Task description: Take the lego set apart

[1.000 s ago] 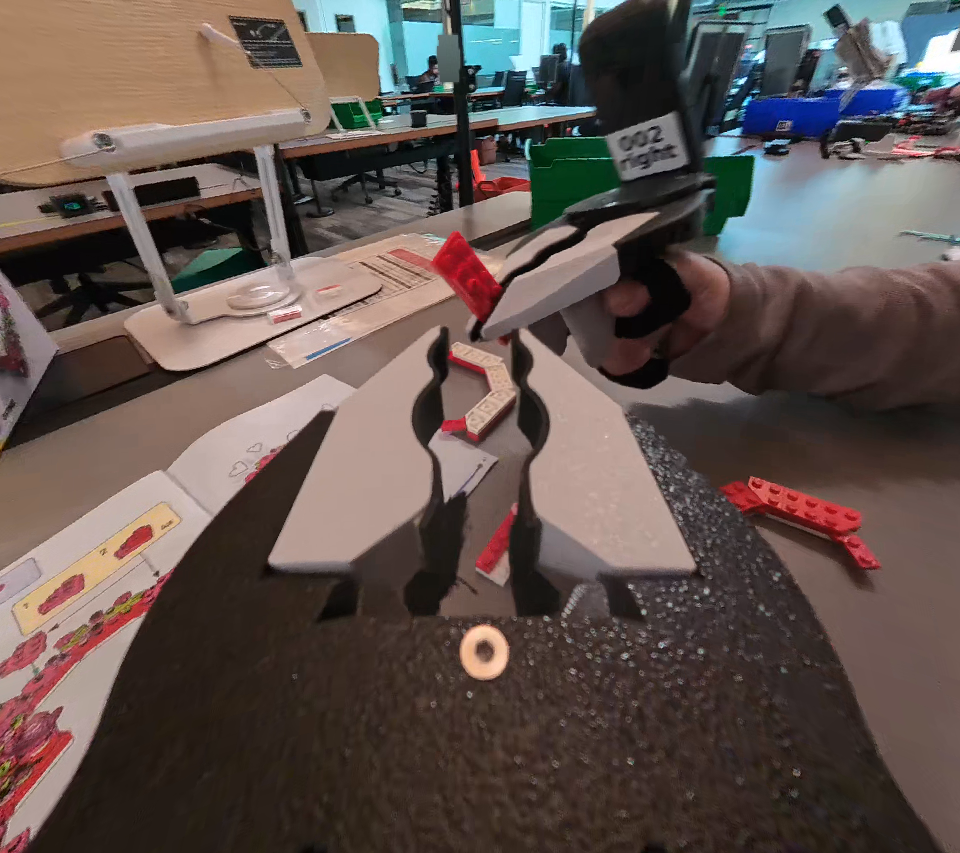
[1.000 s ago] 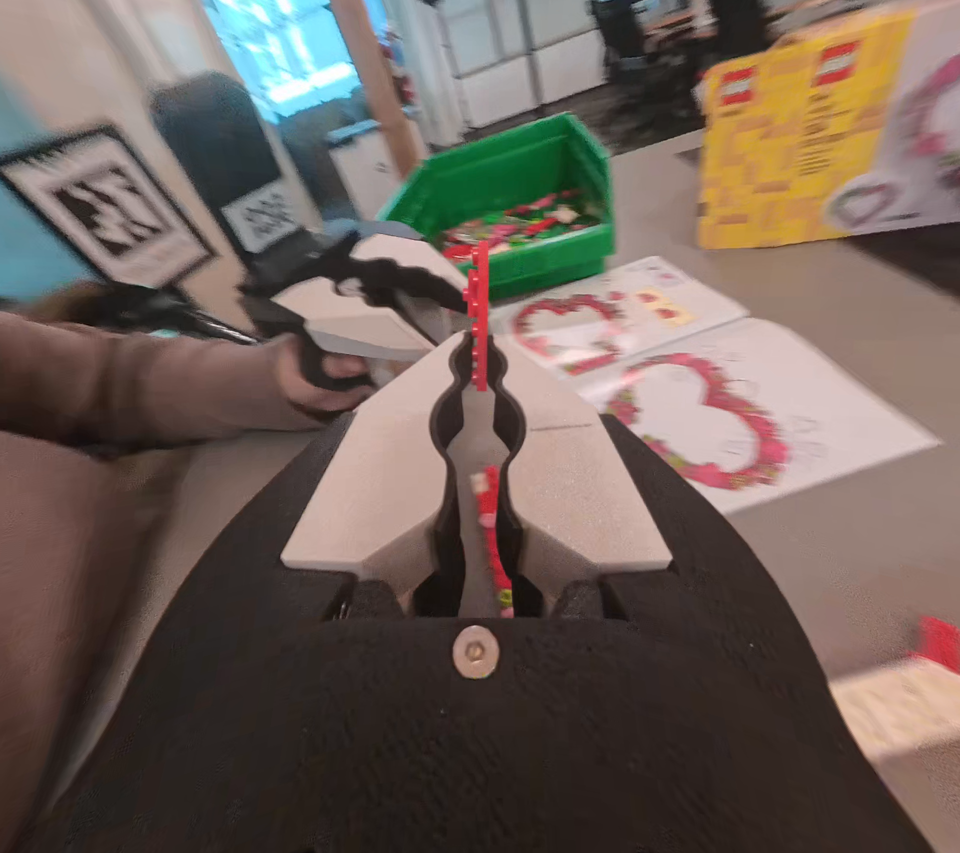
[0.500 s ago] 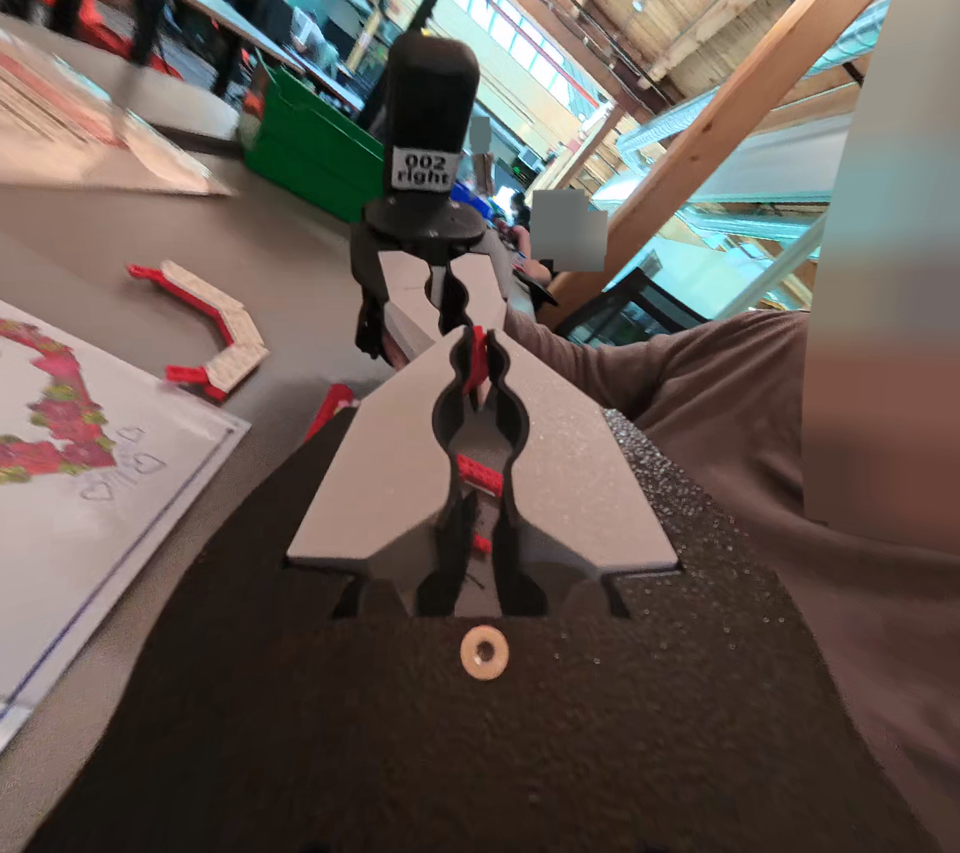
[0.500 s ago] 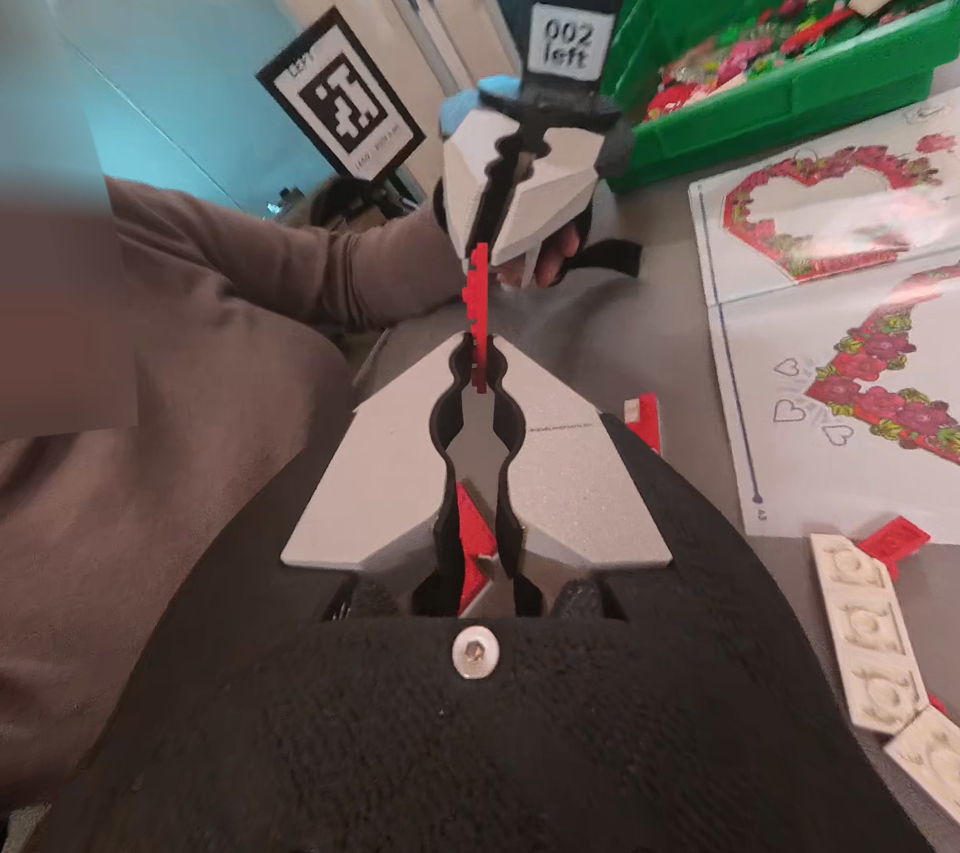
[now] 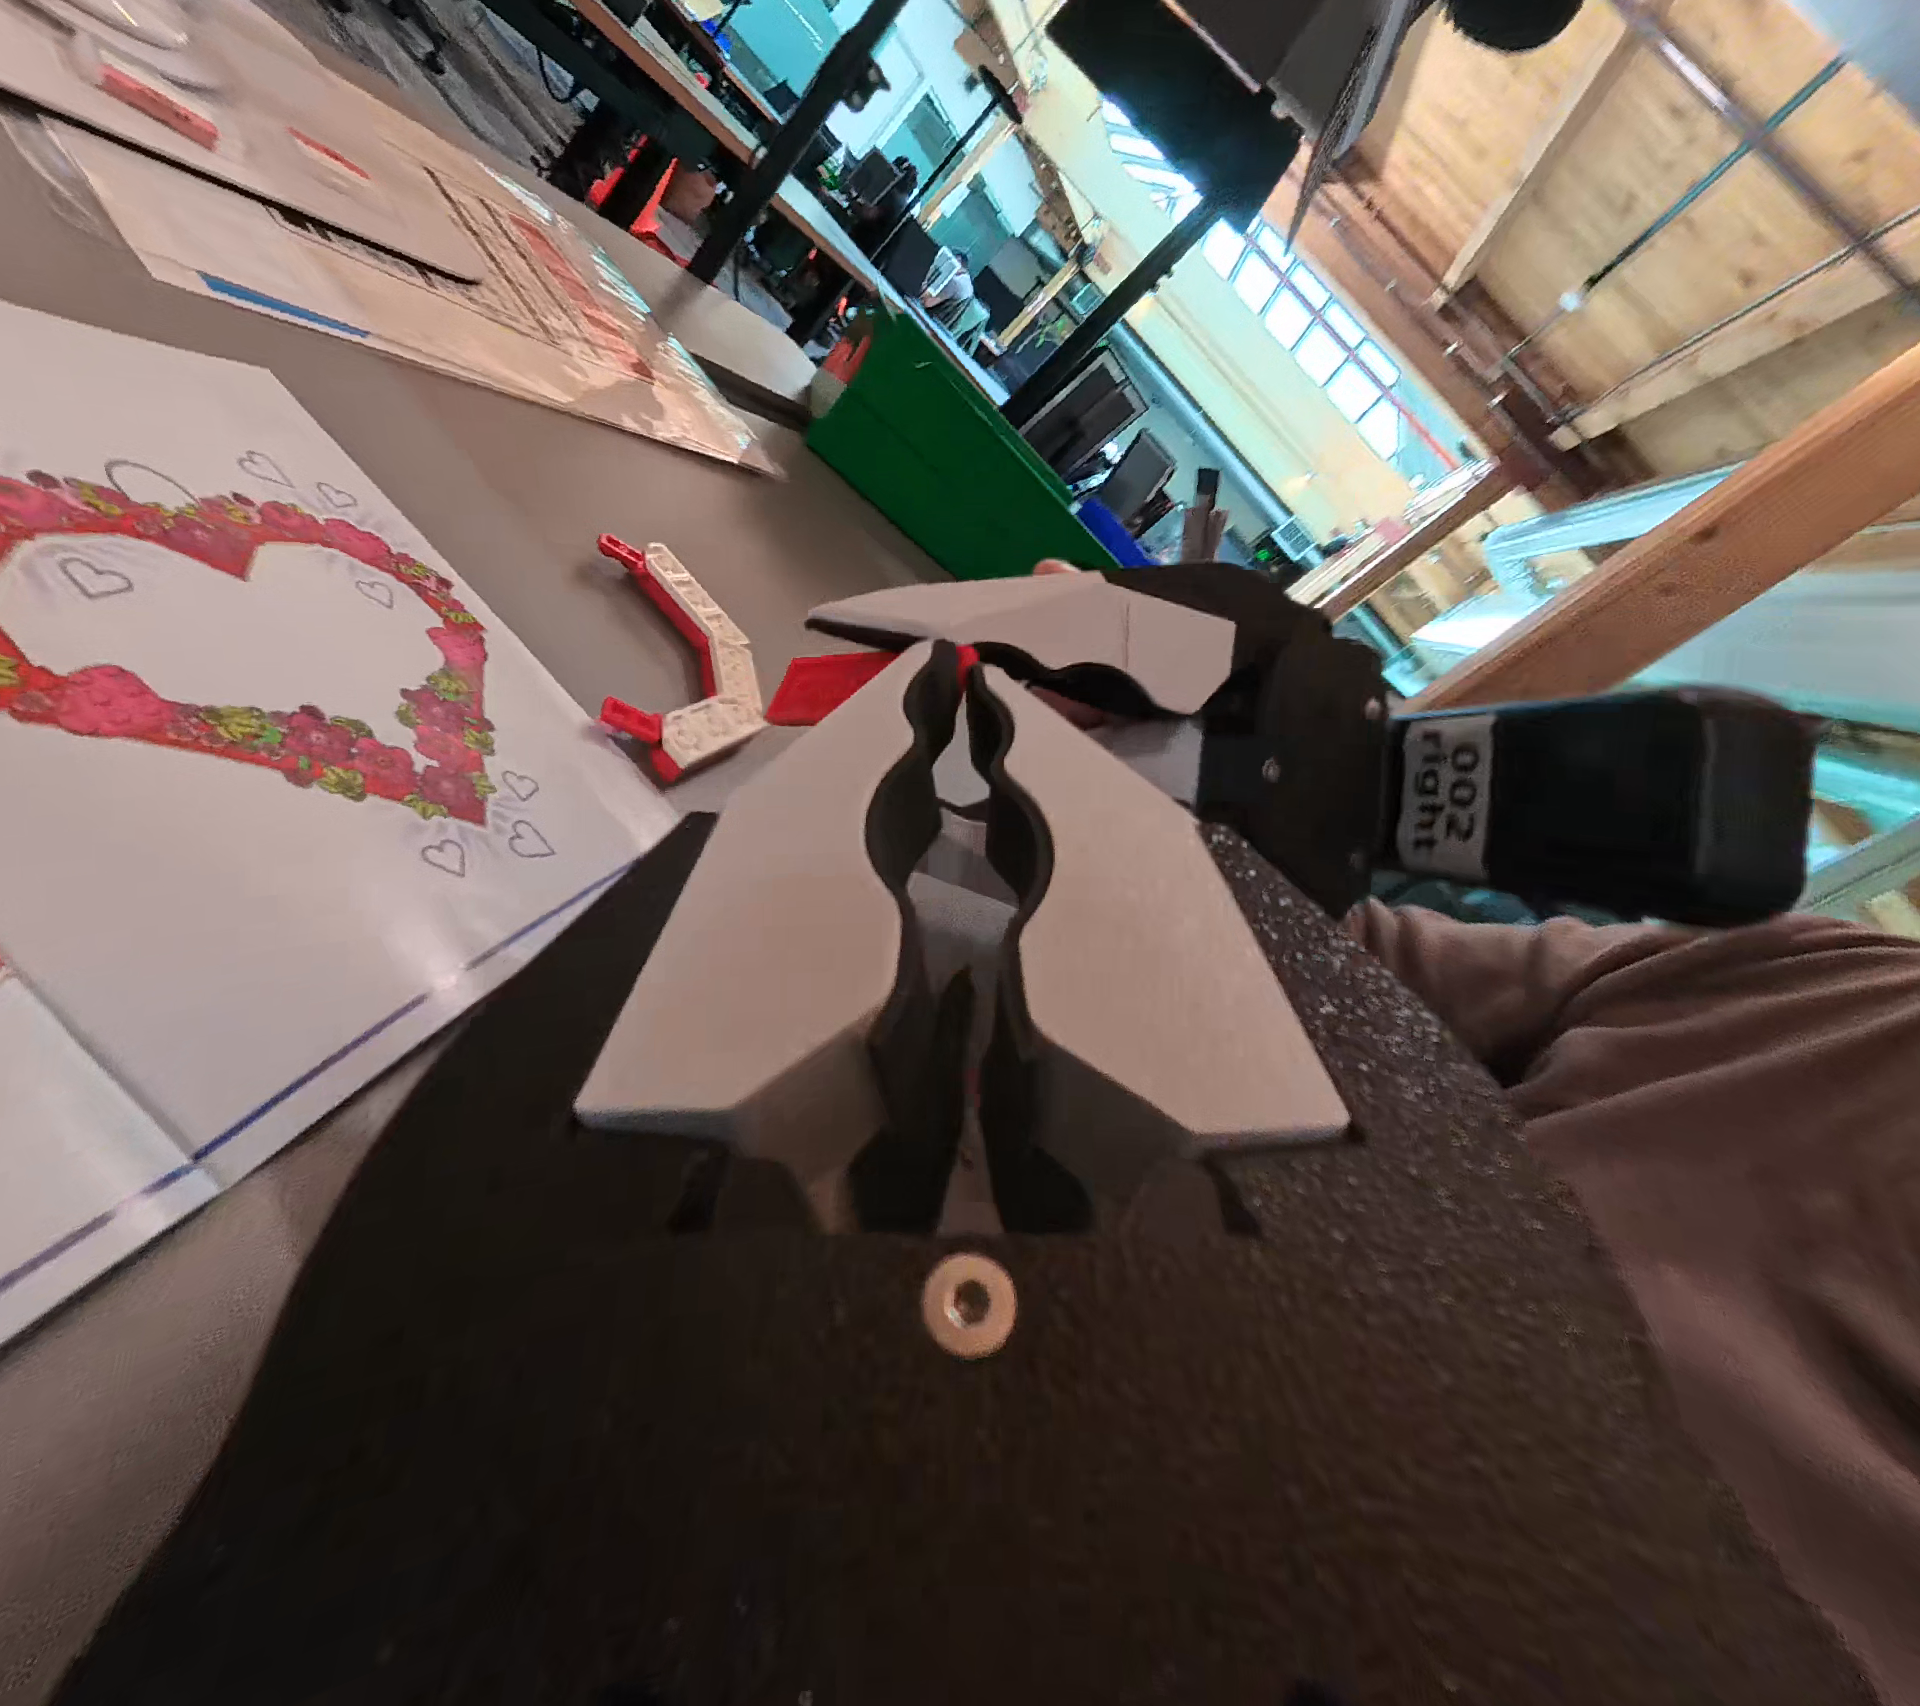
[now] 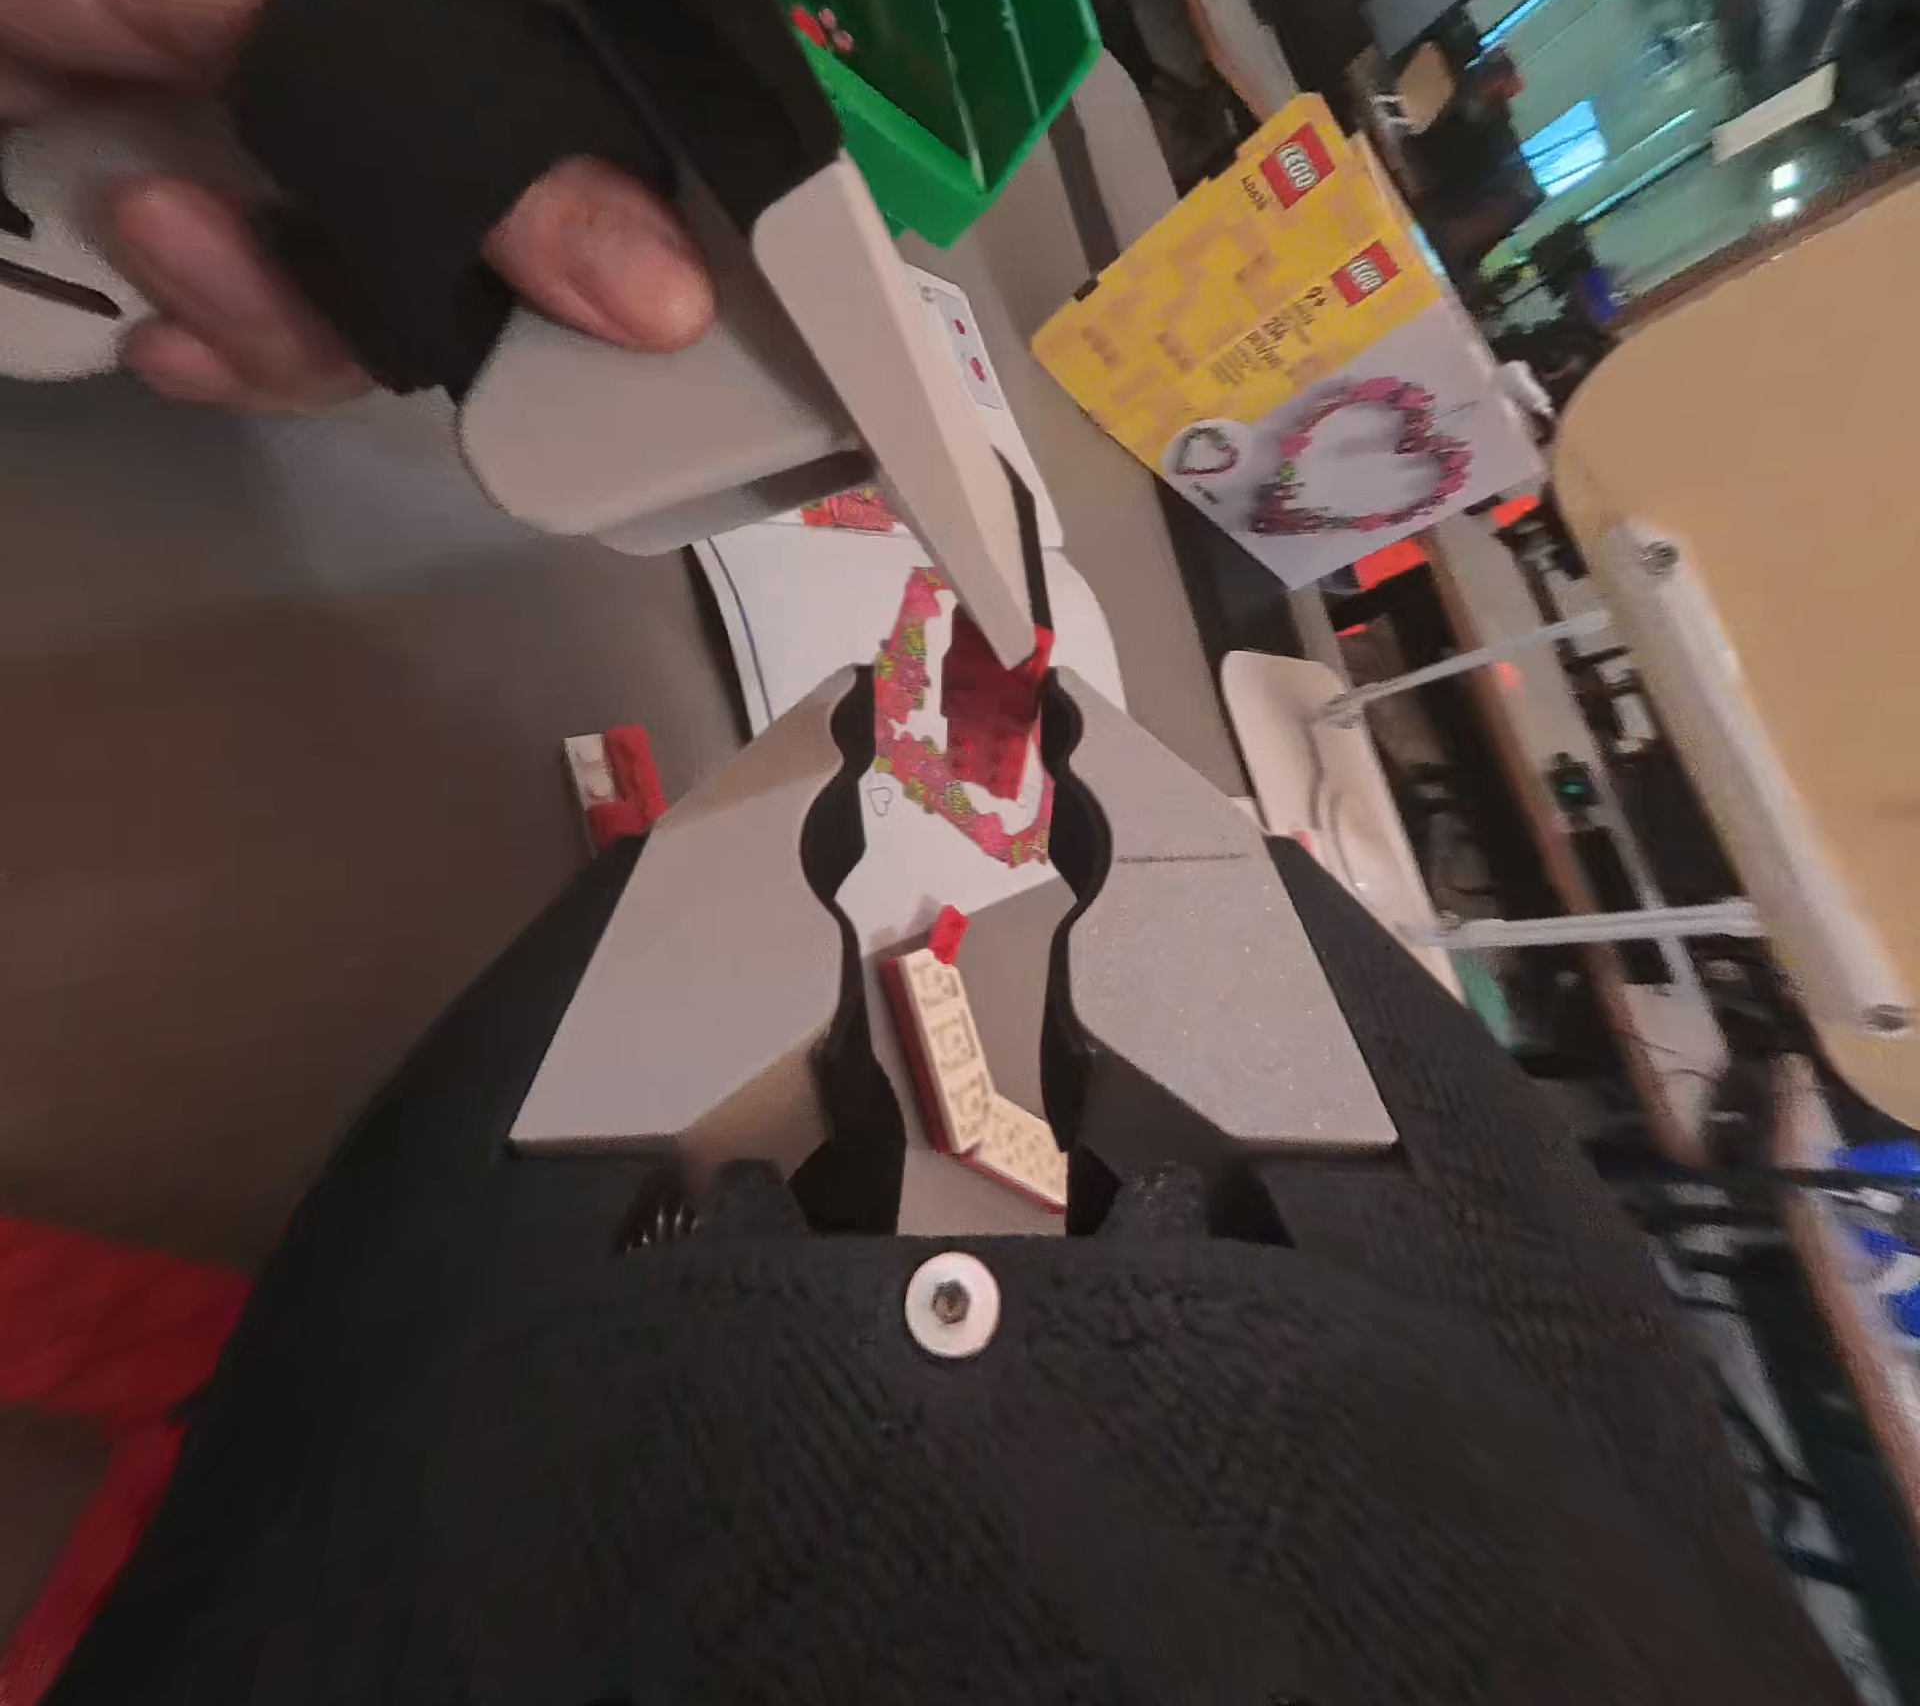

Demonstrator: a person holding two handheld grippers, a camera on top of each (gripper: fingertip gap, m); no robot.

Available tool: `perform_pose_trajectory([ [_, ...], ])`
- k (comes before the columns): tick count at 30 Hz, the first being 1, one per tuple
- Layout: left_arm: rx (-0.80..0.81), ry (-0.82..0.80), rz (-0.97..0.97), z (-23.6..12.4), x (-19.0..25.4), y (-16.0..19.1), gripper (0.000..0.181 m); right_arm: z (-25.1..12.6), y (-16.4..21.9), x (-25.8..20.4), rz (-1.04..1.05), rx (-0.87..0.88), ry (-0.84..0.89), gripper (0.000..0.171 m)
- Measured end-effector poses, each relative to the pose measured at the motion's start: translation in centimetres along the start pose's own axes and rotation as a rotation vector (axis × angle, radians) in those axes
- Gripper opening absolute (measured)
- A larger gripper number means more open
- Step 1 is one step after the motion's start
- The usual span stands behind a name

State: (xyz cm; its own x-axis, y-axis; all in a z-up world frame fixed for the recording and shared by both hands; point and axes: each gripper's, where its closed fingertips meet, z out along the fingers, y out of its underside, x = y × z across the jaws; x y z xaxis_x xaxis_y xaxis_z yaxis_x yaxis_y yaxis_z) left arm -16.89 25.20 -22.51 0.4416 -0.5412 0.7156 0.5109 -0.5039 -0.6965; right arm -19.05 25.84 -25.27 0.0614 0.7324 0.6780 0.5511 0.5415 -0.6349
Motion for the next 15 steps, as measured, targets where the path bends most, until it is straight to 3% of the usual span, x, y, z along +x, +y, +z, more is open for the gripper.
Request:
perform_pose_trajectory([
  [2, 0.001, 0.018, -0.023, -0.1, 0.1, 0.1, 0.000, 0.0, 0.1, 0.5, -0.039, 0.000, 0.037, 0.018],
  [10, -0.216, -0.111, 0.247, -0.3, -1.2, 1.9, 0.002, 0.0, 1.4, -1.9, -0.014, -0.032, -0.210, 0.017],
  [15, -0.296, -0.072, 0.176, -0.5, -1.1, 2.9, 0.002, -0.4, 1.7, -3.1, -0.015, -0.020, -0.332, 0.017],
])
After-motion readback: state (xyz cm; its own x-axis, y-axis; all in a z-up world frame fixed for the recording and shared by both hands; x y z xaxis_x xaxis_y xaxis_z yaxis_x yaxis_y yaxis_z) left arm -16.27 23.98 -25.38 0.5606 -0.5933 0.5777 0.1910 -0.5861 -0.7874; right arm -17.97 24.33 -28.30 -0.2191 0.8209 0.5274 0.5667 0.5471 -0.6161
